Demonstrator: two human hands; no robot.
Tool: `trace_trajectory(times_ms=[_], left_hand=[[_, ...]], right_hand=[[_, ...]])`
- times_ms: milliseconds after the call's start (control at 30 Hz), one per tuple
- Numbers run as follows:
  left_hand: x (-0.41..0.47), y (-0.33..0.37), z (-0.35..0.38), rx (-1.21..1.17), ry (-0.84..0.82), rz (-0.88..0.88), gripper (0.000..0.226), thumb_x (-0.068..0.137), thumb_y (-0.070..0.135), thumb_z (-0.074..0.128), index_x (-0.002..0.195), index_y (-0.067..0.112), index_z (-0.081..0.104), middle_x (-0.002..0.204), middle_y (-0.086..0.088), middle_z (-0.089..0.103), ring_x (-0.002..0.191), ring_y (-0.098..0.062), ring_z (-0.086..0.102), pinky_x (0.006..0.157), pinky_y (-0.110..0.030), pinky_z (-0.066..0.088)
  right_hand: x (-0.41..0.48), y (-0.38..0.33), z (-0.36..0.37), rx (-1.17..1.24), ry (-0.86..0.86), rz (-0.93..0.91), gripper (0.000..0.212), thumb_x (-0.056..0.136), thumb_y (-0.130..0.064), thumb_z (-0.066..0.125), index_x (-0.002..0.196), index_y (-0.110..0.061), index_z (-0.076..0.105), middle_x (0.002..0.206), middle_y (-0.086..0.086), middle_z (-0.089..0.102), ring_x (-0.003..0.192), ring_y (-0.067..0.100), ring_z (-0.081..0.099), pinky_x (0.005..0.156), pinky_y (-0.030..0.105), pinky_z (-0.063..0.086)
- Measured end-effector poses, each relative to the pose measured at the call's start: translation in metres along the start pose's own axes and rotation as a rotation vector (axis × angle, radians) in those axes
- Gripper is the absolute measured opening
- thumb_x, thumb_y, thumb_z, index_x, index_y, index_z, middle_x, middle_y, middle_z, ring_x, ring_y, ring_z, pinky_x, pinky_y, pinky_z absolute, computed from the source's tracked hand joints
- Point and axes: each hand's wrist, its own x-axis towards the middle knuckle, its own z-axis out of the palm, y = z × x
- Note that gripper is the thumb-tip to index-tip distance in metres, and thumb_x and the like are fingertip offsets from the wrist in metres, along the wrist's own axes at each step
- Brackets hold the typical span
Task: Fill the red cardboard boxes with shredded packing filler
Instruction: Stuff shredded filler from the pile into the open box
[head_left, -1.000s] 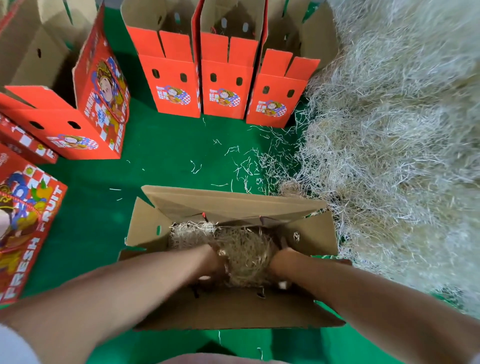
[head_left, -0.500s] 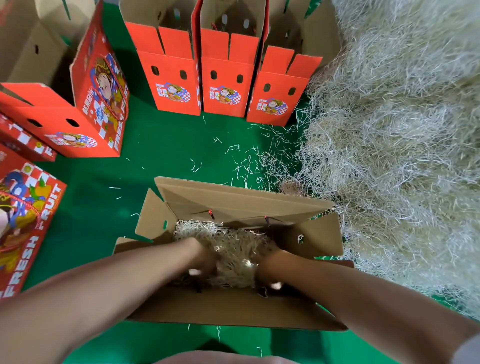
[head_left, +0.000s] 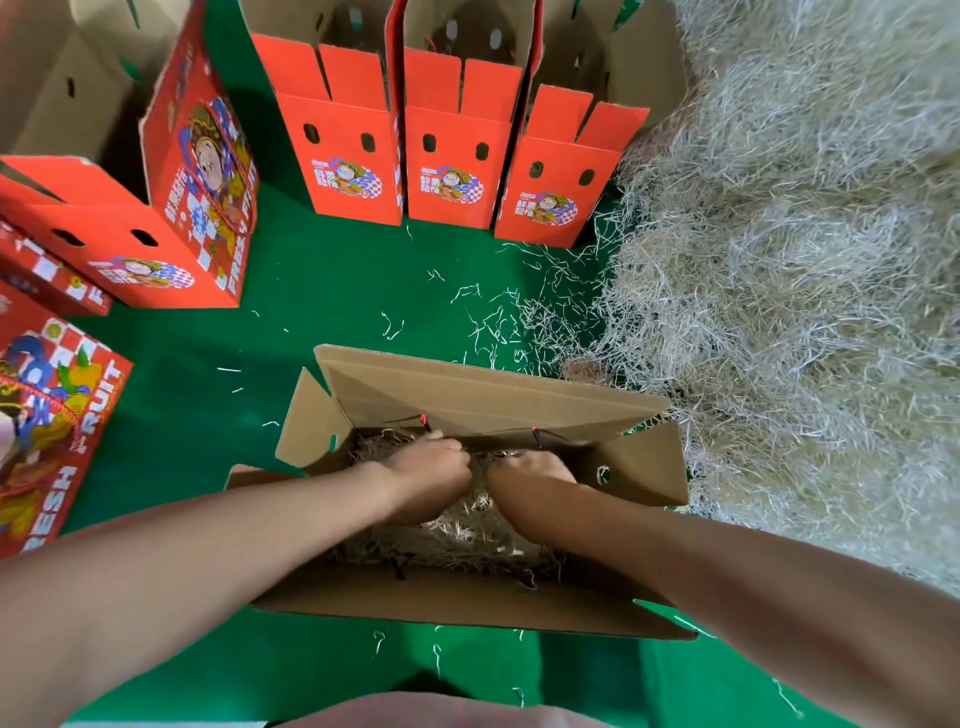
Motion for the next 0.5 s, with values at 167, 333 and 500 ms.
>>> trace_trajectory(times_ms=[167,333,500], left_hand=[[-0.002,-0.010,0.011,0.211,-0.610,-0.017,0.032,0.094,0.009,0.048,0.122,-0.005,0.054,0.128,-0.019,0.053,0.118,-0.032,0.052,0.090,-0.040,0.046],[-0.012,-0.028,0.034,0.149,-0.602,-0.052,0.033,0.092,0.003,0.049,0.123,-0.004,0.053,0.129,-0.021,0.052,0.115,-0.032,0.055,0.091,-0.038,0.050],[-0.002,-0.025,0.020,-0.190,-0.247,-0.307,0.063,0.092,0.018,0.051,0.145,0.009,0.017,0.151,-0.016,0.022,0.133,-0.037,0.032,0.108,-0.043,0.031]], right_hand=[[0.002,0.005,0.021,-0.224,-0.328,-0.123,0.048,0.092,-0.018,0.049,0.139,-0.017,0.038,0.148,0.018,0.023,0.132,0.038,0.029,0.104,0.051,0.032],[-0.002,0.024,0.020,-0.229,-0.353,-0.116,0.046,0.086,-0.014,0.060,0.131,-0.015,0.049,0.134,0.011,0.047,0.121,0.031,0.047,0.090,0.045,0.044],[0.001,0.012,0.012,-0.097,-0.018,-0.034,0.051,0.088,-0.016,0.053,0.135,-0.017,0.033,0.119,0.016,0.052,0.100,0.033,0.056,0.072,0.038,0.046]])
